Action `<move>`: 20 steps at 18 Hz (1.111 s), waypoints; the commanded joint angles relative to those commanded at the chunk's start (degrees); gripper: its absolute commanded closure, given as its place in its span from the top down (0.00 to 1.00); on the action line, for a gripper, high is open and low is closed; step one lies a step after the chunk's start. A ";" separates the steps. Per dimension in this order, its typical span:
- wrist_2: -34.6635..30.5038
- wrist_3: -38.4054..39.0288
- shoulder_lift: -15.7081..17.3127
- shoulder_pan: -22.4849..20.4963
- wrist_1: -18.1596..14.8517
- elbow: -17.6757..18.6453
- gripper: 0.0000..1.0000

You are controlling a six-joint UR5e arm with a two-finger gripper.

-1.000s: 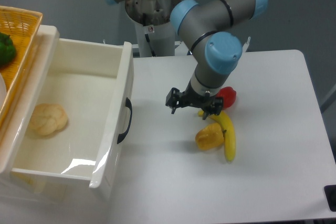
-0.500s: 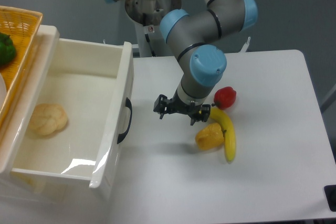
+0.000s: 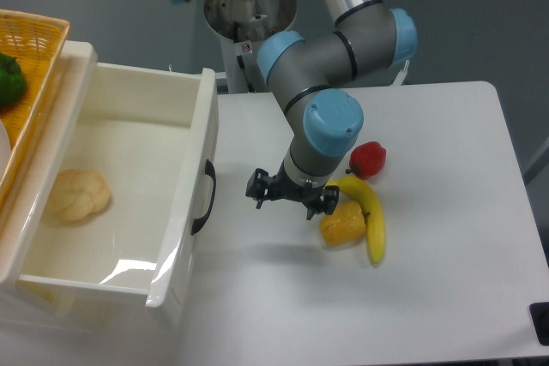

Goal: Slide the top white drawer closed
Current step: 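Lower the gripper and swing it toward the open drawer's front, then push the open white drawer's front panel with the gripper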

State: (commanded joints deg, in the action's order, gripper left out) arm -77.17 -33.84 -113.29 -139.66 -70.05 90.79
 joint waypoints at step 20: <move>0.00 0.00 -0.09 3.17 0.09 -0.18 1.00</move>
State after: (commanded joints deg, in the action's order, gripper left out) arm -77.17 -33.84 -113.38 -136.50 -69.96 90.62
